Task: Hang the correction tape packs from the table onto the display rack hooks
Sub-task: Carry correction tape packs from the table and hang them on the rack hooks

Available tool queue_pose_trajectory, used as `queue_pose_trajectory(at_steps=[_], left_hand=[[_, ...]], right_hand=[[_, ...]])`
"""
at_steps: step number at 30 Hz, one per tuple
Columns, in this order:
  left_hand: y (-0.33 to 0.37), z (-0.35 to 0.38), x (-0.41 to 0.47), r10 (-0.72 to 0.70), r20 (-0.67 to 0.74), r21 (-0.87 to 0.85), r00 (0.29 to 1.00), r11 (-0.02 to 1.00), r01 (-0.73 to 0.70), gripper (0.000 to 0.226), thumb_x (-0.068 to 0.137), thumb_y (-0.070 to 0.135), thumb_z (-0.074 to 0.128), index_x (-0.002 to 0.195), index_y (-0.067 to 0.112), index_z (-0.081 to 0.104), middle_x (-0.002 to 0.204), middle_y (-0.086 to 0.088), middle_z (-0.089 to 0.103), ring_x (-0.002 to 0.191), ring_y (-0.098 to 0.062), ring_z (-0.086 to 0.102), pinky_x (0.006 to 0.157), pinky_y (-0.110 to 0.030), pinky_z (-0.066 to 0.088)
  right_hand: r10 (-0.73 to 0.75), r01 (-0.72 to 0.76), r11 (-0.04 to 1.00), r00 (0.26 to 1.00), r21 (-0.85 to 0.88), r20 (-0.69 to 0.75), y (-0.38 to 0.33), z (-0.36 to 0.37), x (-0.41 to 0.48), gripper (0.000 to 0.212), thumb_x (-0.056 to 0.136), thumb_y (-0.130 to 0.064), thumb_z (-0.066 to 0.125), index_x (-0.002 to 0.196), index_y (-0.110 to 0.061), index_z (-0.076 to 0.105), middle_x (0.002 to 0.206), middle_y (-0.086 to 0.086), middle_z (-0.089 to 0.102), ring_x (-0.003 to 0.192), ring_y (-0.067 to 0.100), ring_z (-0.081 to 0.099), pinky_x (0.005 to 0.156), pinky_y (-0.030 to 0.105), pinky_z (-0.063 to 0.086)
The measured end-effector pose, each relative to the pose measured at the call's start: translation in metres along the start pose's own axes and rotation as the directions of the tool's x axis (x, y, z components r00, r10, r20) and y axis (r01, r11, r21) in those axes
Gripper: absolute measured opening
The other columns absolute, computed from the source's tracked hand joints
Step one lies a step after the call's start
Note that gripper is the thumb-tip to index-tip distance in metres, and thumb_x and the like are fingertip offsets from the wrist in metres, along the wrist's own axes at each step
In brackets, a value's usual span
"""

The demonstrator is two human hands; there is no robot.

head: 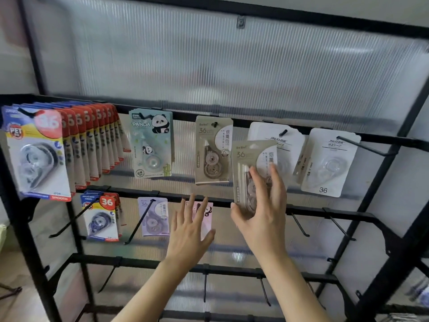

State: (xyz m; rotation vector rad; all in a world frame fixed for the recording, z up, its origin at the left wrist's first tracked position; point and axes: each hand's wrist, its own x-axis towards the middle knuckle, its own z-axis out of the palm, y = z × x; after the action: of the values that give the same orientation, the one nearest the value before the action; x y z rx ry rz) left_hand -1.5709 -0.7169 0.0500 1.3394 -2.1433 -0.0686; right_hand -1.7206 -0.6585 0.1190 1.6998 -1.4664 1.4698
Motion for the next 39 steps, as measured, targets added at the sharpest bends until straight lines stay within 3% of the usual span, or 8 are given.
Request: queue_pose_trajectory(at_steps=[2, 5, 13, 23, 28, 32, 35, 39], left_hand=[[-0.003, 0.004, 0.0, -0.037, 0.067, -0.018, 0.997, 0.999, 0.038, 0.072, 0.094, 0.055, 0.033, 0.147, 0.037, -0.014, 0.156, 0.003, -0.02, 0.147, -0.027, -0.012, 0.117, -0.039, -0.005], [-0.001, 0.001, 0.0, -0.031, 0.073, 0.038, 0.997, 0.999, 0.028, 0.077, 0.082, 0.063, 0.005, 0.15, 0.031, -0.012, 0.159, -0.003, -0.017, 0.147, -0.026, -0.016, 0.11, -0.033, -0.016], [0.002, -0.001, -0.002, -0.062, 0.118, 0.074, 0.991, 0.996, 0.054, 0.086, 0.07, 0.059, -0.01, 0.151, 0.027, -0.013, 0.158, -0.006, -0.021, 0.146, -0.028, -0.018, 0.116, -0.044, -0.009], [0.001, 0.002, -0.003, -0.066, 0.145, 0.027, 0.987, 0.998, 0.063, 0.085, 0.064, 0.059, -0.018, 0.144, 0.031, -0.02, 0.158, -0.004, -0.022, 0.145, -0.024, -0.023, 0.116, -0.045, -0.011], [0.001, 0.0, -0.004, -0.055, 0.166, 0.07, 0.985, 0.997, 0.044, 0.092, 0.063, 0.057, -0.021, 0.15, 0.028, -0.016, 0.157, -0.004, -0.026, 0.144, -0.025, -0.025, 0.116, -0.045, -0.01], [0.002, 0.0, -0.004, -0.058, 0.172, 0.078, 0.983, 0.996, 0.045, 0.084, 0.072, 0.06, -0.015, 0.15, 0.027, -0.016, 0.157, -0.004, -0.026, 0.144, -0.026, -0.024, 0.116, -0.046, -0.01], [0.002, -0.002, -0.004, -0.088, 0.19, 0.104, 0.978, 0.992, 0.069, 0.065, 0.097, 0.054, 0.01, 0.15, 0.026, -0.016, 0.156, -0.005, -0.027, 0.144, -0.026, -0.024, 0.118, -0.047, -0.007], [0.003, 0.001, -0.005, -0.1, 0.178, 0.114, 0.979, 0.99, 0.08, 0.067, 0.088, 0.058, -0.001, 0.145, 0.029, -0.025, 0.156, -0.005, -0.027, 0.143, -0.024, -0.026, 0.117, -0.047, -0.006]], right_hand=[[-0.008, 0.007, 1.0, 1.0, 0.022, 0.029, -0.011, 0.005, 0.006, 0.068, 0.079, -0.035, 0.062, 0.14, -0.011, 0.046, 0.152, 0.015, 0.025, 0.141, 0.036, 0.027, 0.11, 0.053, 0.034], [-0.017, 0.014, 0.999, 0.997, 0.036, 0.078, -0.022, 0.013, 0.022, 0.07, 0.08, -0.043, 0.056, 0.142, -0.014, 0.042, 0.153, 0.014, 0.024, 0.141, 0.035, 0.025, 0.107, 0.058, 0.036], [-0.034, 0.036, 0.999, 0.989, -0.005, 0.147, -0.037, 0.032, 0.058, 0.072, 0.077, -0.038, 0.062, 0.143, -0.019, 0.042, 0.153, 0.02, 0.026, 0.138, 0.04, 0.029, 0.107, 0.053, 0.03], [-0.049, 0.057, 0.997, 0.983, -0.043, 0.177, -0.038, 0.028, 0.048, 0.074, 0.078, -0.049, 0.051, 0.145, -0.021, 0.039, 0.154, 0.014, 0.024, 0.139, 0.033, 0.027, 0.108, 0.049, 0.03], [-0.086, 0.116, 0.974, 0.984, -0.195, 0.157, -0.036, 0.03, 0.046, 0.074, 0.075, -0.036, 0.07, 0.141, -0.016, 0.043, 0.151, 0.018, 0.031, 0.13, 0.041, 0.039, 0.098, 0.051, 0.04], [-0.063, 0.092, 0.98, 0.985, -0.177, 0.162, -0.031, 0.039, 0.046, 0.075, 0.074, -0.032, 0.073, 0.141, -0.013, 0.045, 0.15, 0.019, 0.033, 0.13, 0.043, 0.04, 0.1, 0.056, 0.039], [-0.07, 0.097, 0.985, 0.98, -0.146, 0.184, -0.022, 0.049, 0.05, 0.076, 0.073, -0.029, 0.079, 0.14, -0.013, 0.046, 0.15, 0.019, 0.033, 0.131, 0.042, 0.039, 0.103, 0.056, 0.037], [-0.08, 0.113, 0.983, 0.973, -0.143, 0.215, -0.006, 0.06, 0.06, 0.076, 0.075, -0.033, 0.078, 0.141, -0.016, 0.045, 0.152, 0.016, 0.031, 0.133, 0.038, 0.037, 0.101, 0.051, 0.041]])
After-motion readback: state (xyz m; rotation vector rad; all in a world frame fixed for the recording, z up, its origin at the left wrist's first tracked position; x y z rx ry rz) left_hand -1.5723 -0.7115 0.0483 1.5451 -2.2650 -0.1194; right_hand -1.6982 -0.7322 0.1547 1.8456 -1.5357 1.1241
